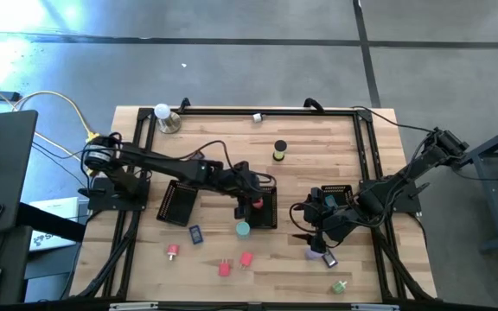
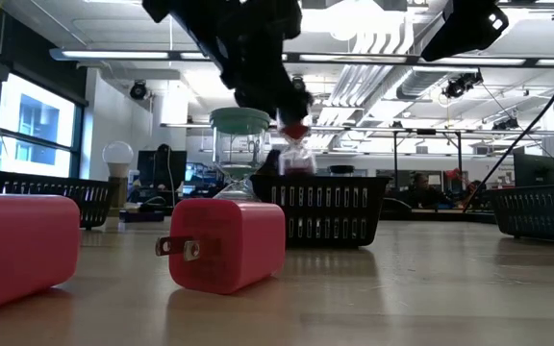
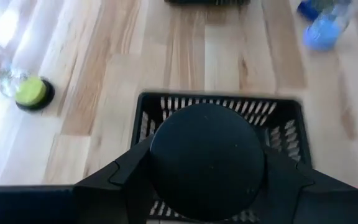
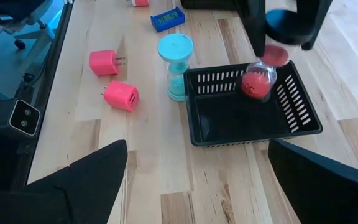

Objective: Pick & Place Office items
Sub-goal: Put the pink hourglass into the middle black bin

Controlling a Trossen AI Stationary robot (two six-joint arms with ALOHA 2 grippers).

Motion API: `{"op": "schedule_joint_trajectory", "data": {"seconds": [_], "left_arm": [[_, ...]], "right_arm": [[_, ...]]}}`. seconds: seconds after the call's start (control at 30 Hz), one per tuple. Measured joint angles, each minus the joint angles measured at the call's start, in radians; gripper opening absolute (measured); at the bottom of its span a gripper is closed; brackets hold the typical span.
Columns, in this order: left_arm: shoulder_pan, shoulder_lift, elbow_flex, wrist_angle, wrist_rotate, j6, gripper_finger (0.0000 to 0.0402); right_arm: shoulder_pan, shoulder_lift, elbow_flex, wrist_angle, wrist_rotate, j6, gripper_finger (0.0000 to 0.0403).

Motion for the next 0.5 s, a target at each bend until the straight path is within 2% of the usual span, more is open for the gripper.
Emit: {"op": "schedule_joint_trajectory", "data": {"seconds": [0.33, 0.5], "left_arm": [[0.0, 0.061, 0.001, 0.054, -0.006, 0.024, 0.02], [0.0, 0.073, 0.0, 0.048, -0.063, 0.034, 0.02]], "right_arm": [[0.0, 0.0, 0.0, 0.002, -0.003, 0.0, 0.038], [0.0, 0.0, 0.0, 0.001, -0.003, 0.0, 0.038]]}}
